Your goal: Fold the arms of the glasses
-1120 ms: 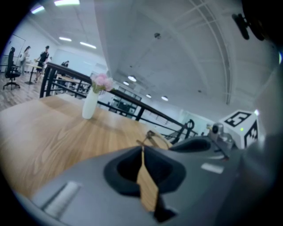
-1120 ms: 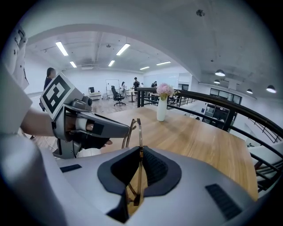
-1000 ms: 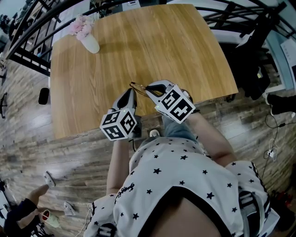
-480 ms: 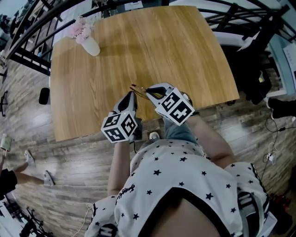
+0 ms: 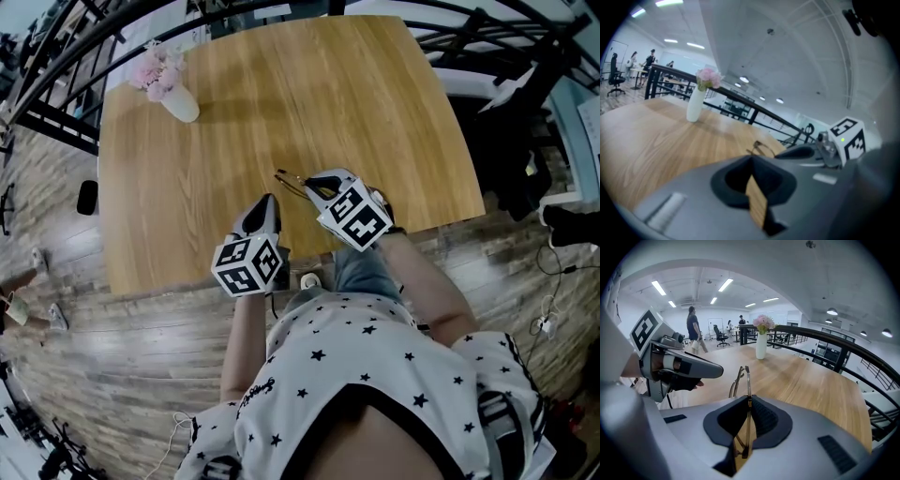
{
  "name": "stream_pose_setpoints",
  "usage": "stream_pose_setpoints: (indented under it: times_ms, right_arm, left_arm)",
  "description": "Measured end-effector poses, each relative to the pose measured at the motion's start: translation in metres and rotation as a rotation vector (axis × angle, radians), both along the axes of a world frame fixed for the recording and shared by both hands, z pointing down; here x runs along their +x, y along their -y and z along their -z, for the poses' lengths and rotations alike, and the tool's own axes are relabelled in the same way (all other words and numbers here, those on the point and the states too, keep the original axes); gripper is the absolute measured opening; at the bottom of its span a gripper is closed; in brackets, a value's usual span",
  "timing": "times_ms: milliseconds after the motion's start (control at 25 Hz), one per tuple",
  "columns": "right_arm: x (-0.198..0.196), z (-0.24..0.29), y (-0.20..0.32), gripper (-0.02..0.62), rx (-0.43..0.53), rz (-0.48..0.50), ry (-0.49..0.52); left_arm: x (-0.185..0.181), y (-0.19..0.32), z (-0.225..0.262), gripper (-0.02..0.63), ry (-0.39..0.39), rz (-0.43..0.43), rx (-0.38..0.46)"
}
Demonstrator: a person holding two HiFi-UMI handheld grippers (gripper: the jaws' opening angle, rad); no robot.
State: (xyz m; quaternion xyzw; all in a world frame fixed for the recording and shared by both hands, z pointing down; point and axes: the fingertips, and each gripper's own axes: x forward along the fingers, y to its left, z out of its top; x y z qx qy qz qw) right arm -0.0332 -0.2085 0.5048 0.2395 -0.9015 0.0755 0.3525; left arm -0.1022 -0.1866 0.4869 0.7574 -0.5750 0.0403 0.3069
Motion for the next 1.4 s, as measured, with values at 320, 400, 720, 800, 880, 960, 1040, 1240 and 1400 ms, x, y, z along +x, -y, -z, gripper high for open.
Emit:
stream_pose_setpoints:
  times_ms: [320, 400, 720, 800, 880, 960, 1040, 1240, 1400]
  right_arm:
    - [0.013, -0.027, 0.032, 0.032, 0.004, -0.005, -0.073]
    - [0.015, -0.033, 0.038, 0.032, 0.006, -0.003, -0.097]
    - [0.025, -0.062, 0.057, 0.032, -0.004, 0.011, -0.167]
    - [0.026, -0.068, 0.061, 0.032, -0.003, 0.017, -0.186]
    - [0.026, -0.073, 0.065, 0.032, -0.003, 0.024, -0.203]
    - [0.026, -0.078, 0.068, 0.032, -0.003, 0.031, -0.218]
    - [0.026, -0.081, 0.070, 0.032, -0.003, 0.036, -0.229]
    - [0.022, -0.087, 0.075, 0.032, 0.004, 0.049, -0.248]
    - [0.020, -0.088, 0.080, 0.032, 0.012, 0.053, -0.255]
  left_arm:
    - [0.011, 0.010, -0.017, 0.008, -0.004, 0.005, -0.044]
    - [0.013, 0.012, -0.020, 0.008, -0.002, 0.006, -0.057]
    - [0.021, 0.019, -0.035, 0.008, 0.001, 0.011, -0.105]
    - [0.022, 0.022, -0.038, 0.008, -0.001, 0.010, -0.111]
    - [0.022, 0.024, -0.039, 0.008, -0.003, 0.010, -0.116]
    - [0.022, 0.026, -0.041, 0.008, -0.007, 0.011, -0.120]
    - [0.023, 0.027, -0.043, 0.008, -0.010, 0.011, -0.126]
    - [0.020, 0.027, -0.049, 0.008, -0.014, 0.012, -0.139]
    - [0.020, 0.030, -0.051, 0.008, -0.016, 0.014, -0.144]
